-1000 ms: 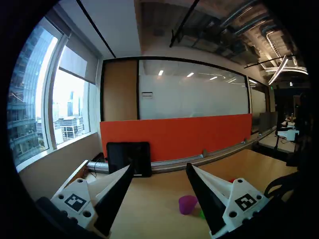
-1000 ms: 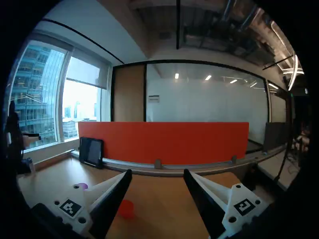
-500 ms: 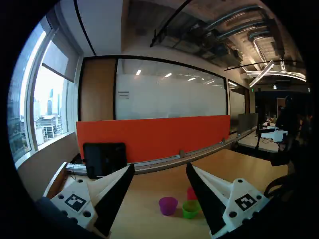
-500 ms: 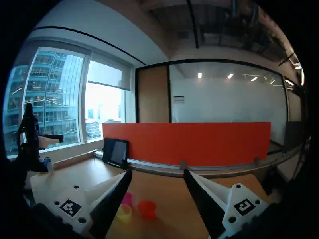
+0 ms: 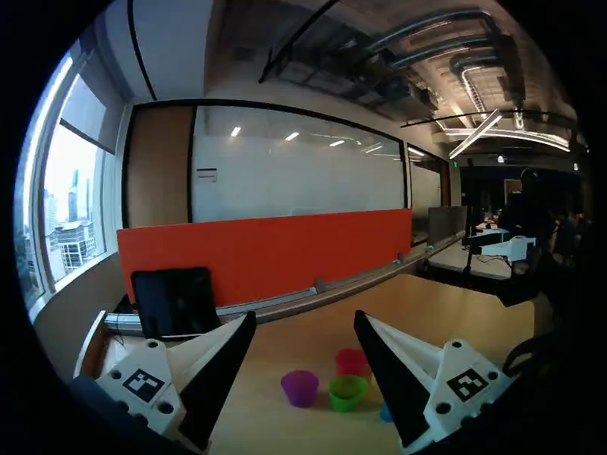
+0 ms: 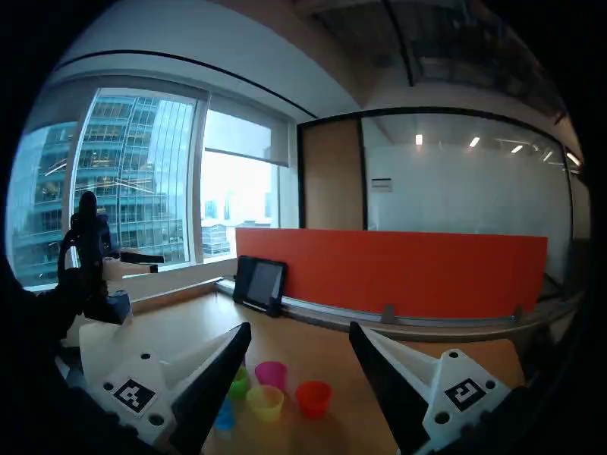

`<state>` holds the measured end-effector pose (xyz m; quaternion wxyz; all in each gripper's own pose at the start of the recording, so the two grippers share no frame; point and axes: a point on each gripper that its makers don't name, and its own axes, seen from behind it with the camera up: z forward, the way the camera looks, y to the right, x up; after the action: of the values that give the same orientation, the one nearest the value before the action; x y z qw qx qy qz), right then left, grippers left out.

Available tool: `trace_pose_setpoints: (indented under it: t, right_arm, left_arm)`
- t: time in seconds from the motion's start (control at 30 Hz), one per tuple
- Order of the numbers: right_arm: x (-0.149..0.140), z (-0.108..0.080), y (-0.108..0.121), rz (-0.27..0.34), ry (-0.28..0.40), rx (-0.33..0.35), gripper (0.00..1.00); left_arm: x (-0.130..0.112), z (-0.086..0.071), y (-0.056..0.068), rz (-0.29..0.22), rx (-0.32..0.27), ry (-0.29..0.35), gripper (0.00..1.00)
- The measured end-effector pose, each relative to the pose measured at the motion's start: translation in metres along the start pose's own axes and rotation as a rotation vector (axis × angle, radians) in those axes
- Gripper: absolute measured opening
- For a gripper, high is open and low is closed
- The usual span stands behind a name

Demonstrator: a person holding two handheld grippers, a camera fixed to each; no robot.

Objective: Pour water

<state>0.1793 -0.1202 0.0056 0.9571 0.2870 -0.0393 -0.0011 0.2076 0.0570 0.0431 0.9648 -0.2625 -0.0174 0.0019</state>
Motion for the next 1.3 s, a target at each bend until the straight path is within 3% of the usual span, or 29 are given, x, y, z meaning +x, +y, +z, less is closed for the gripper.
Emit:
trace_pose_setpoints:
  t: [0.47,1.3]
  right_arm:
    - [-0.019,0.005,-0.018,-0.021,-0.074,0.086,1.00]
    - [-0.086,0.004,-0.048,-0.059,-0.208,0.228,1.00]
  left_arm:
    - [-0.037,0.012,0.011,0.016,-0.079,-0.081,0.96]
    - [-0.106,0.034,0.022,0.034,-0.163,-0.211,0.96]
